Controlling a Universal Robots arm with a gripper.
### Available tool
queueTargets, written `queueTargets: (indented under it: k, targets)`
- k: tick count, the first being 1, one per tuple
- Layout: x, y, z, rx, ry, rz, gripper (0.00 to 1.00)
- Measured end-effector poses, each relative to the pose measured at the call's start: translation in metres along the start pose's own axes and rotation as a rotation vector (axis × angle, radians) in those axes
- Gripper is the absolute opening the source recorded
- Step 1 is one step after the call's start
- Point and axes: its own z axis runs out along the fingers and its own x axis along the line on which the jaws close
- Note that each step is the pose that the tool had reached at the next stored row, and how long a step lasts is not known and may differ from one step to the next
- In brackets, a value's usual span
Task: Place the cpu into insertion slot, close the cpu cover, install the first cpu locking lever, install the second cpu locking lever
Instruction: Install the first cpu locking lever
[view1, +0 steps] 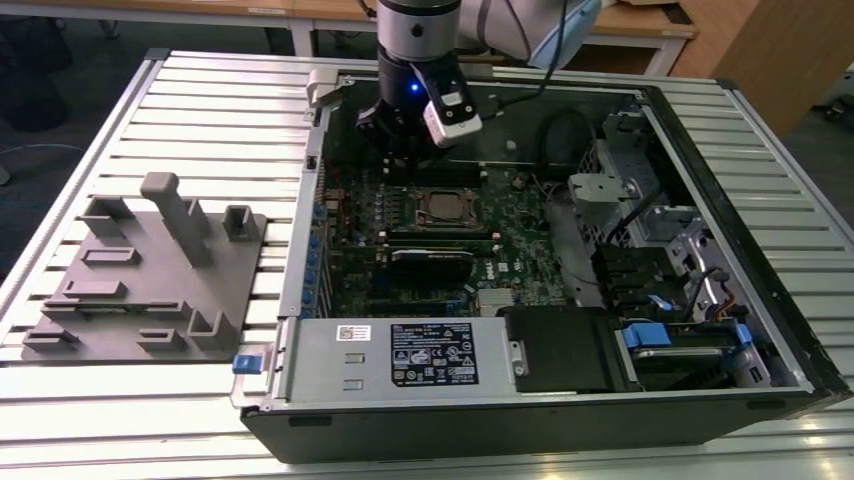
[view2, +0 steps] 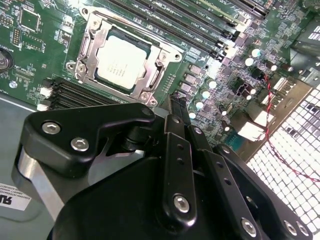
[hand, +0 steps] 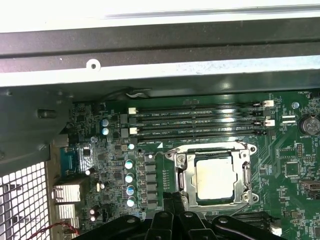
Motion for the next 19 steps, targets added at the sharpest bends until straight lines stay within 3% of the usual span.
queueTargets:
  k: [6,14,19]
  targets:
    - [0.0000,0.0000,-0.0036,-0.0025,0.0002,0.000,0.11]
    - [0.0001,0.0000,-0.0039,-0.0028,0.0002,0.000,0.11]
    - [0.0044,-0.0003,-0.0040,-0.0038,0.0002,0.000,0.11]
